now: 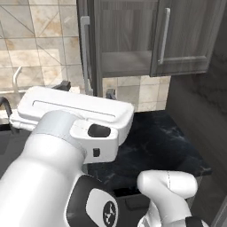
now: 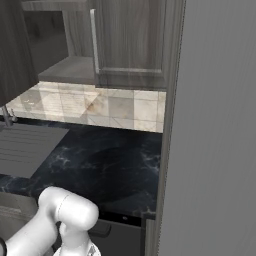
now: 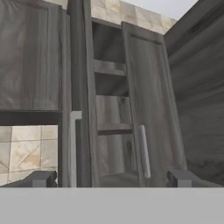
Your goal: Open the cabinet and move the ladle to the pot. Then close the cabinet.
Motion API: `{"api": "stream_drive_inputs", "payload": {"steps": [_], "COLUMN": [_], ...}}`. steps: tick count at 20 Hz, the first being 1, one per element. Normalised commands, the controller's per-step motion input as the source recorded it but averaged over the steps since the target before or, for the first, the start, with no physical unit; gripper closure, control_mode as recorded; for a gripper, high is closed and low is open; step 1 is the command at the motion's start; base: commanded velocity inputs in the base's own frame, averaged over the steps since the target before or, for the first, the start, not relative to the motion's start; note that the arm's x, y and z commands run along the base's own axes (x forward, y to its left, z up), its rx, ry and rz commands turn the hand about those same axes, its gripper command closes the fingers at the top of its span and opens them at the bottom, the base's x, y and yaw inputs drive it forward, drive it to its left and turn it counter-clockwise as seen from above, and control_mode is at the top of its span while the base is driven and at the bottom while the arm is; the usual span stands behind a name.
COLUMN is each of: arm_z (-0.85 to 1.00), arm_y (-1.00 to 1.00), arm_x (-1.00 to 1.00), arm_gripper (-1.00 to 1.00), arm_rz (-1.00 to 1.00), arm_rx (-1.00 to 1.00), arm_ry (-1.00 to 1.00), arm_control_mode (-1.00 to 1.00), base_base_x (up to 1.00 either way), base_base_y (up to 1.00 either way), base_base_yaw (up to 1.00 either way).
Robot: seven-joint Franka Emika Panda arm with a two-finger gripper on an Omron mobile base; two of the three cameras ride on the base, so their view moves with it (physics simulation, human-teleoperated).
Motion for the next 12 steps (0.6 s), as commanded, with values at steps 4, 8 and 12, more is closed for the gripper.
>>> {"api": "stream_drive_inputs", "payload": {"steps": [4, 8, 12], "arm_z": [0.25, 0.03, 0.00], "arm_y": [-0.02, 0.00, 0.01], "arm_x": [0.38, 0.46, 0.42], "arm_gripper": [-1.00, -1.00, -1.00], "arm_rz": [-0.01, 0.00, -0.01], "arm_rx": [0.00, 0.00, 0.00], "arm_ry": [-0.05, 0.00, 0.00], "arm_control_mode": [-1.00, -1.00, -1.00], "base_base_x": [0.00, 0.00, 0.00], "base_base_y": [0.00, 0.00, 0.00], "base_base_yaw": [0.00, 0.00, 0.00]}}
